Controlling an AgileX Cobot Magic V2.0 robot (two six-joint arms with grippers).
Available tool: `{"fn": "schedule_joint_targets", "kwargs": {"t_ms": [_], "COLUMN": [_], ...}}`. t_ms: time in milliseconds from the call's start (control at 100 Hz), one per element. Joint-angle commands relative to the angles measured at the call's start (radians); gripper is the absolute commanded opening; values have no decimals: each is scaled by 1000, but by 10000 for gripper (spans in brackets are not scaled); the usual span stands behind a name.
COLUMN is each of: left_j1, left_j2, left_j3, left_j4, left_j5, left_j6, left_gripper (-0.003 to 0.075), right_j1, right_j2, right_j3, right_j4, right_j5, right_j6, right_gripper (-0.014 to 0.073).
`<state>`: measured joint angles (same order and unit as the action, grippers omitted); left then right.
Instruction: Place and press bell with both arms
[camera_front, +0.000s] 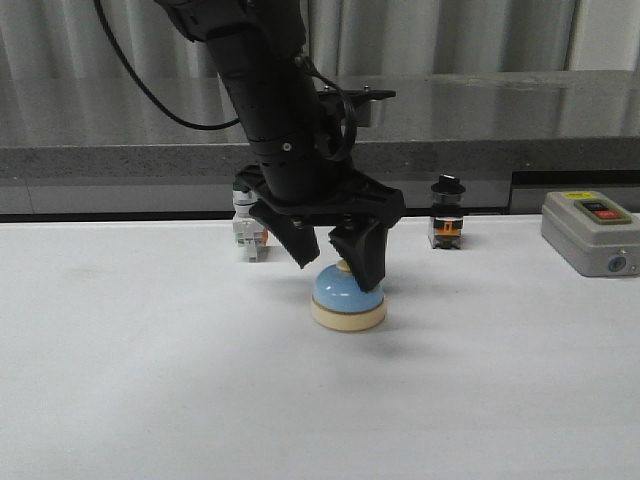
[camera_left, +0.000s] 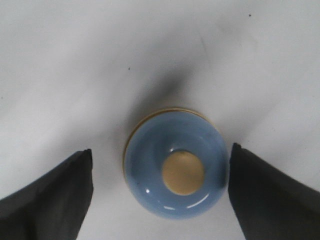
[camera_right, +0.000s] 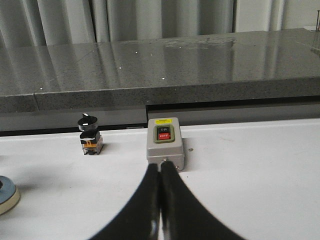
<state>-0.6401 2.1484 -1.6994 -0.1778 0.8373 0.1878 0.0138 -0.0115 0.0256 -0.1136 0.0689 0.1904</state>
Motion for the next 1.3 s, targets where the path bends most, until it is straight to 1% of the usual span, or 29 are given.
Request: {"fn": "schedule_joint_targets", "kwargs": {"t_ms": [0, 180, 230, 290, 330, 360, 380, 420, 470, 490, 520, 540, 620, 700, 880, 1070, 1290], "left_j1": [-3, -3, -3, -3, -3, -3, -2, -2, 8, 11, 18, 24, 50, 83, 153, 243, 380], "left_j2": [-60, -92, -109, -134, -154, -168, -180, -201, -224, -234, -246, -257, -293, -325, -423, -545, -689], "left_j3": [-32, -32, -32, -32, -32, -32, -32, -32, -32, -32, -32, -32, -32, -32, 9, 118, 268], "left_j4": [-21, -21, -21, -21, -21, -21, -21, -21, -19, -19, -19, -19, -20, -21, -21, -21, -21], "left_j5": [-33, -31, -31, -31, -31, -29, -29, -24, -20, -17, -11, -8, 20, 39, 37, 32, 3], "left_j6": [-1, -7, -22, -22, -22, -24, -24, -34, -60, -70, -74, -74, -79, -112, -112, -127, -127], "left_gripper": [554, 552, 536, 491, 420, 382, 325, 247, 118, 87, 10, -21, -20, -20, -20, -20, -20], "right_j1": [-6, -6, -6, -6, -6, -6, -6, -6, -6, -6, -6, -6, -6, -6, -6, -6, -6], "right_j2": [-13, -13, -13, -13, -13, -13, -13, -13, -13, -13, -13, -13, -13, -13, -13, -13, -13], "right_j3": [-14, -14, -14, -14, -14, -14, -14, -14, -14, -14, -14, -14, -14, -14, -14, -14, -14], "right_j4": [-1, -1, -1, -1, -1, -1, -1, -1, -1, -1, -1, -1, -1, -1, -1, -1, -1], "right_j5": [-80, -80, -80, -80, -80, -80, -80, -80, -80, -80, -80, -80, -80, -80, -80, -80, -80], "right_j6": [-3, -3, -3, -3, -3, -3, -3, -3, -3, -3, -3, -3, -3, -3, -3, -3, -3], "right_gripper": [-60, -60, -60, -60, -60, -60, -60, -60, -60, -60, -60, -60, -60, -60, -60, -60, -60]}}
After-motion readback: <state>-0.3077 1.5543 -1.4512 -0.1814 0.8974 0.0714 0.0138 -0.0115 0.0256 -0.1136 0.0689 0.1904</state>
